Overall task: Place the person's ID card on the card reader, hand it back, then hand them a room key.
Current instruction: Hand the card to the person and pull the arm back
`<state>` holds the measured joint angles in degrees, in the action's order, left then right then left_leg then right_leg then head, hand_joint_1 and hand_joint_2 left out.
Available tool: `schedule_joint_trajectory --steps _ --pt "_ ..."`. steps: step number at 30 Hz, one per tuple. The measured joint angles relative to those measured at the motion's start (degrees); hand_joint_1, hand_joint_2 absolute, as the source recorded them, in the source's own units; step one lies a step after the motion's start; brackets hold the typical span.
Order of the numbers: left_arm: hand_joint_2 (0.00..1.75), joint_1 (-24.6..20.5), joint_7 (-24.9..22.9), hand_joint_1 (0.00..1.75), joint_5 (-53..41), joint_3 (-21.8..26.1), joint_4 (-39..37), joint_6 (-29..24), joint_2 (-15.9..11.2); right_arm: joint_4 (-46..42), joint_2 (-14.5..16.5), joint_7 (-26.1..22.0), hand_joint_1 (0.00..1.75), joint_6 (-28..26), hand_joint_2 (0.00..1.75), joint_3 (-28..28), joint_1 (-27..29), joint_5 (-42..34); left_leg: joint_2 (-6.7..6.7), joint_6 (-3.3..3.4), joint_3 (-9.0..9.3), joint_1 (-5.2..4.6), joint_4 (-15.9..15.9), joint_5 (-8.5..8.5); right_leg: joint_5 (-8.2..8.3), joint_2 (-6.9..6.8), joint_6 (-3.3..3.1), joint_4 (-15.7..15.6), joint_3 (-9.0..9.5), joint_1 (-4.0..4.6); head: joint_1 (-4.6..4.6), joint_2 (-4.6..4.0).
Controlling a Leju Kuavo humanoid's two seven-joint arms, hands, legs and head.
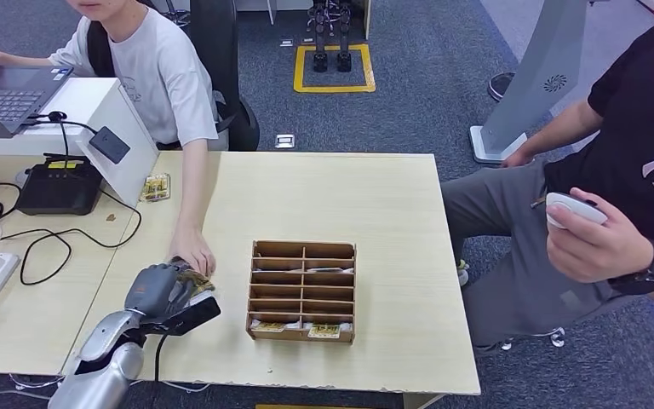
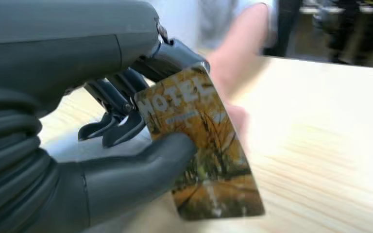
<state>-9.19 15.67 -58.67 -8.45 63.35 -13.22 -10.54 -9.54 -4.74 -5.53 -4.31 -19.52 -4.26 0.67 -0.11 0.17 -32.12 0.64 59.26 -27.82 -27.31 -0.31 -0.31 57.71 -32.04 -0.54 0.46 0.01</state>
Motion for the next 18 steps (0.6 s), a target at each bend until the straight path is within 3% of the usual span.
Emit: schedule_joint_trajectory --steps 4,12,18 --pt "1.75 -0.55 4.29 1.75 12.63 2.94 4.29 0.08 3.72 0.01 0.01 -0.48 0.0 -0.09 0.0 0.0 0.11 0.52 0.04 0.01 -0.47 0.0 0.04 0.18 0.26 0.04 0.0 0.0 -0.47 0.0 0.01 0.0" --pt "1.75 -1.89 7.09 1.75 19.5 7.65 9.77 -0.13 7.65 0.01 0.13 -0.47 0.0 -0.1 0.0 0.0 0.26 1.07 0.08 -0.01 -0.7 0.0 0.05 0.2 0.27 0.1 0.01 0.0 -0.75 0.0 -0.01 0.0" --pt "1.75 -8.42 8.4 1.75 24.09 12.96 12.18 -2.96 10.41 -0.06 0.45 0.57 0.0 -0.08 0.0 -0.13 -0.27 2.43 0.05 -0.01 -0.81 0.01 0.05 0.28 0.34 0.07 -0.02 0.01 -0.82 0.01 -0.01 0.0"
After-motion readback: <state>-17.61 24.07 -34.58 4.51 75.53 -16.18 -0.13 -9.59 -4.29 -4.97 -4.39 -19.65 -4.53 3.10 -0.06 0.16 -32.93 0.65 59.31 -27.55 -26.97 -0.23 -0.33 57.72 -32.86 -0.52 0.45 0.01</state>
